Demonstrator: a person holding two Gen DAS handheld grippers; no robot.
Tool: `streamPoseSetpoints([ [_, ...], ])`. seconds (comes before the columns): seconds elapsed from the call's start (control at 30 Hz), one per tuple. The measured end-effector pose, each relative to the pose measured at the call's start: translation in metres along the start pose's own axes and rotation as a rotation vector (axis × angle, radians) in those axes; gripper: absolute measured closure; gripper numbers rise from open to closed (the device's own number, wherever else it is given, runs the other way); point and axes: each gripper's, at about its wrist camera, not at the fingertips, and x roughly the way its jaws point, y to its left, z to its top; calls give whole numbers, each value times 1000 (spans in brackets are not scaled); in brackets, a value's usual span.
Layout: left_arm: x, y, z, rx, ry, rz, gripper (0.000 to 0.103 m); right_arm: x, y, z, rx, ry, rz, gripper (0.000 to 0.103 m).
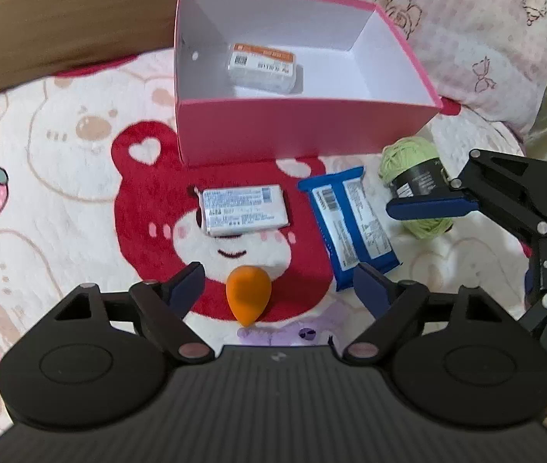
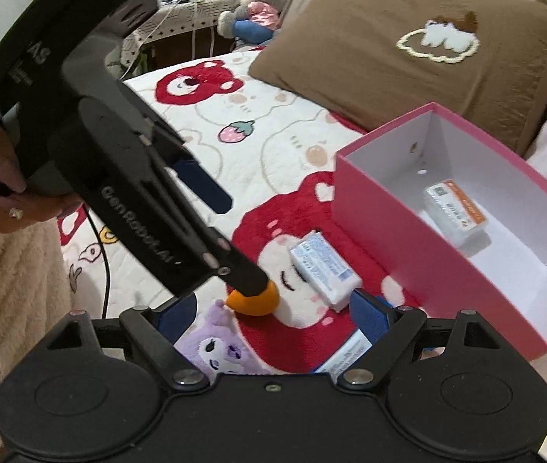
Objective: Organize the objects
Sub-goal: 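Withdraw the left tool and move it toward the orange makeup sponge, then close the left gripper on the orange makeup sponge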
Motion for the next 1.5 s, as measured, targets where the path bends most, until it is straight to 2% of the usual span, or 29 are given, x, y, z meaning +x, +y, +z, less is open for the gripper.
streamPoseSetpoints([
  [0.13, 15, 13, -2, -47, 34, -13, 27, 14, 5, -6, -24, -28, -30, 14],
  [0.23, 23, 17, -6, -41, 32, 26, 29, 27, 3, -8, 5, -20, -12, 15],
  [0.33, 30, 19, -10, -39, 38, 32, 35, 36, 1, -10, 42, -20, 9, 15],
  [0.5, 32, 14, -19, -31, -13, 40, 43, 53, 1, -16, 88, -6, 29, 15],
  [0.6, 31, 11, -20, -28, -37, 38, 44, 64, 2, -20, 115, 1, 36, 19],
  [0.77, 44, 12, -21, -45, -1, 37, 49, 80, 1, -27, 185, -3, 48, 21],
  [0.8, 47, 13, -21, -52, 12, 31, 50, 83, 1, -28, 190, -3, 46, 22],
  [0.87, 53, 14, -23, -56, 28, 27, 51, 89, 2, -30, 196, -6, 40, 34],
  [1.03, 65, 21, -23, -80, 53, 19, 52, 101, 5, -35, 183, 1, 16, 37],
  [1.13, 68, 23, -22, -84, 49, 31, 57, 107, 2, -37, 199, 2, 6, 39],
  [1.2, 70, 24, -22, -78, 55, 29, 69, 110, 1, -39, 213, 4, 13, 41],
  [1.37, 74, 23, -23, -73, 60, 49, 69, 116, 4, -39, 213, 6, 41, 53],
  [1.5, 79, 24, -22, -85, 74, 64, 69, 122, 5, -39, 225, 6, 43, 54],
])
